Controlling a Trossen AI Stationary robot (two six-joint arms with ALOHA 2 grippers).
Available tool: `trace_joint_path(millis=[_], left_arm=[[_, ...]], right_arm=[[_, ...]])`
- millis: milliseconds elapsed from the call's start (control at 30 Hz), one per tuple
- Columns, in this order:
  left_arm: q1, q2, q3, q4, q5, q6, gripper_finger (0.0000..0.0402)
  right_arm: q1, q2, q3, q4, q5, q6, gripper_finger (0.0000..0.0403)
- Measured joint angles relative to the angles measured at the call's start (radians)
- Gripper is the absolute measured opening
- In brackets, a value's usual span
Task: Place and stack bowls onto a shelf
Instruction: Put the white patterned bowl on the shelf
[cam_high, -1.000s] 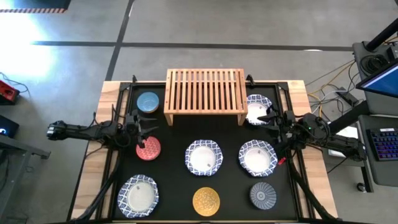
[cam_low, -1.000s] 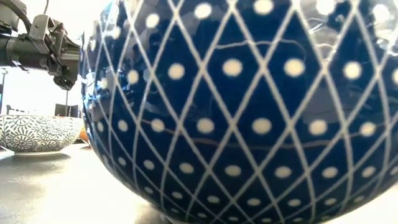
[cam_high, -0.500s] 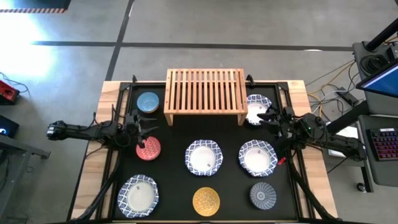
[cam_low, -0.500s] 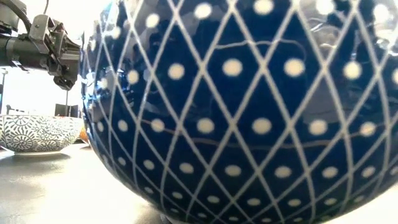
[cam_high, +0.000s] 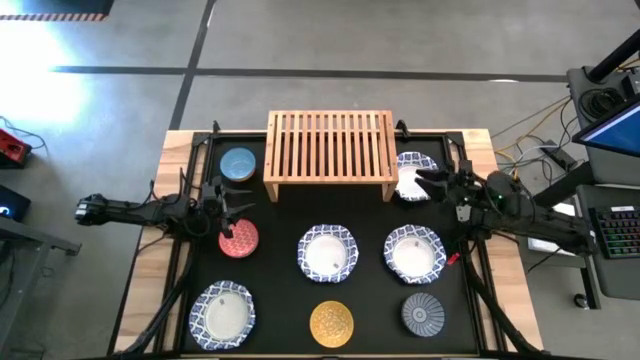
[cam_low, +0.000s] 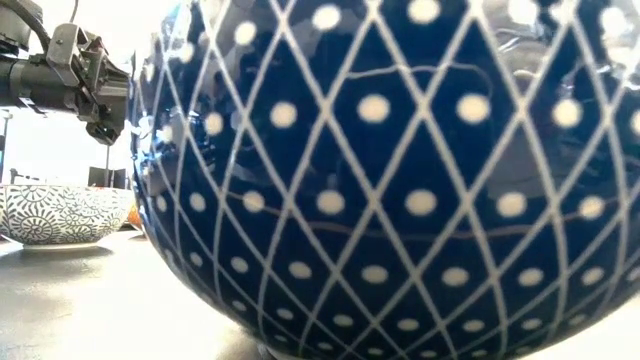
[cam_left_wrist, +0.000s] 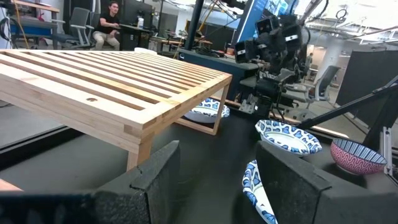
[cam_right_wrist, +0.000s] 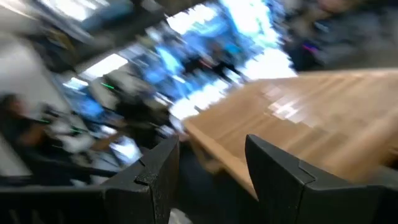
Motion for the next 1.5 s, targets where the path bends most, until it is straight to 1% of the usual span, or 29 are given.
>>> trace_joint_path(millis=[167,300,367,500,667,900,1067,1267,1500], left_arm=[[0.0,0.0,0.0,0.0,0.0,0.0,0.0194],[0.0,0.0,0.0,0.0,0.0,0.0,0.0194],[0.0,0.0,0.0,0.0,0.0,0.0,0.0194],[0.0,0.0,0.0,0.0,0.0,0.0,0.0194],[0.0,0.0,0.0,0.0,0.0,0.0,0.0194],[0.0,0.0,0.0,0.0,0.0,0.0,0.0194],[0.0,0.0,0.0,0.0,0.0,0.0,0.0194],[0.0,0.0,0.0,0.0,0.0,0.0,0.0194],[0.0,0.0,0.0,0.0,0.0,0.0,0.0194]], right_arm=[[0.0,0.123,0.184,-0.363,0.13,0.027,0.0173],[0.0,0.228,0.3,-0.573,0.242,0.083,0.0173],[0.0,0.283,0.346,-0.642,0.268,0.109,0.0173],[0.0,0.383,0.438,-0.751,0.27,0.163,0.0173],[-0.011,0.502,0.54,-0.93,0.271,0.253,0.0173],[-0.1,0.638,0.626,-1.21,0.257,0.353,0.0173],[-0.184,0.702,0.636,-1.218,0.155,0.333,0.0173],[-0.267,0.804,0.635,-1.201,0.091,0.247,0.0173],[-0.38,0.896,0.635,-1.192,0.086,0.162,0.0173]])
